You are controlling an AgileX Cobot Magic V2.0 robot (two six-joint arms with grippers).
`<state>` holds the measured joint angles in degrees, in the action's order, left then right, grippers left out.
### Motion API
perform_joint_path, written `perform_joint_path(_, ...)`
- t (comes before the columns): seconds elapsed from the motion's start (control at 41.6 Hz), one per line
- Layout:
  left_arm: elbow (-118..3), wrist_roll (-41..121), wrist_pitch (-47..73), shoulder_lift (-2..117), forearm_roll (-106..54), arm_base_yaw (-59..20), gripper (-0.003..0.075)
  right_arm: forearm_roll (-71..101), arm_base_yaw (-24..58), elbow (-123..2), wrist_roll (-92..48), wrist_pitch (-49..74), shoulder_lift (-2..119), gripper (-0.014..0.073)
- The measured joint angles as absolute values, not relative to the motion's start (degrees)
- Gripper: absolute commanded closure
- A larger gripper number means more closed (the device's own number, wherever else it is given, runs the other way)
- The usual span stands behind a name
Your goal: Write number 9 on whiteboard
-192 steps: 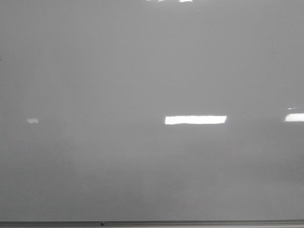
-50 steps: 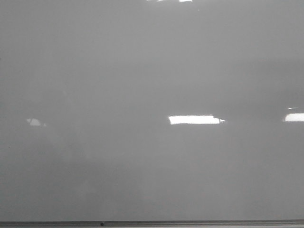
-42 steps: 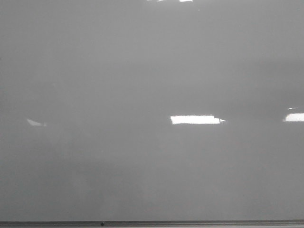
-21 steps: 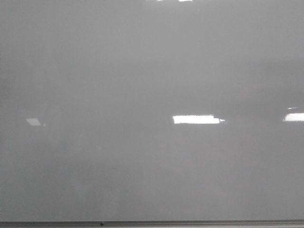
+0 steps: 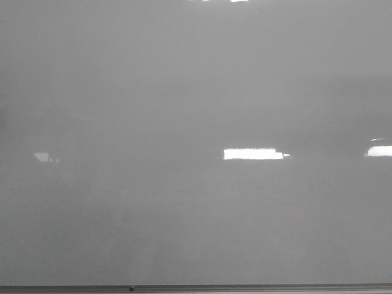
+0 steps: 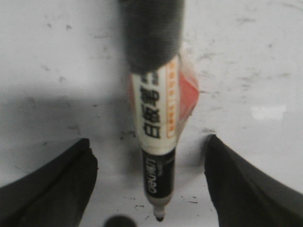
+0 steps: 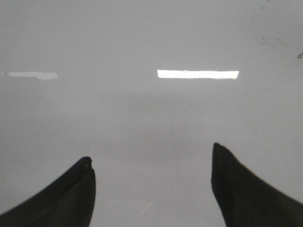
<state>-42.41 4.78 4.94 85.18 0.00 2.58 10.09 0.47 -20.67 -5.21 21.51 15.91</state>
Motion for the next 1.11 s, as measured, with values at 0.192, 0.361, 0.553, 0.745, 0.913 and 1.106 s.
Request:
perform_joint_path(0.192, -42.41, 4.78, 3.66, 85.18, 0.00, 2.69, 0.0478, 10.09, 0.47, -20.67, -5.21, 21.51, 15.91, 0.0053)
perform_joint_path(0.361, -42.41, 4.78, 3.47, 85.18, 0.00, 2.69, 0.0703, 10.09, 0.47, -20.67, -5.21, 21.51, 15.91, 0.0053)
perform_joint_path(0.553, -42.41, 4.78, 3.38, 85.21, 0.00, 2.69, 0.0739, 10.09, 0.47, -20.67, -5.21, 21.51, 15.91, 0.0053)
perform_joint_path(0.745, -44.89, 4.78, 12.29, 80.57, -1.55, 1.99, 0.0739, 10.09, 0.47, -20.67, -5.21, 21.63, 15.91, 0.0053)
perform_joint_path(0.913, -51.65, 6.76, 28.24, 74.94, -5.42, -2.12, 0.0739, 10.09, 0.47, -23.27, -5.21, 25.85, 16.88, 0.0053)
perform_joint_path(1.106, -58.97, 24.40, 44.70, 73.74, -13.48, -10.52, 0.0738, 11.26, 0.47, -29.47, -7.69, 34.86, 21.98, 0.0053)
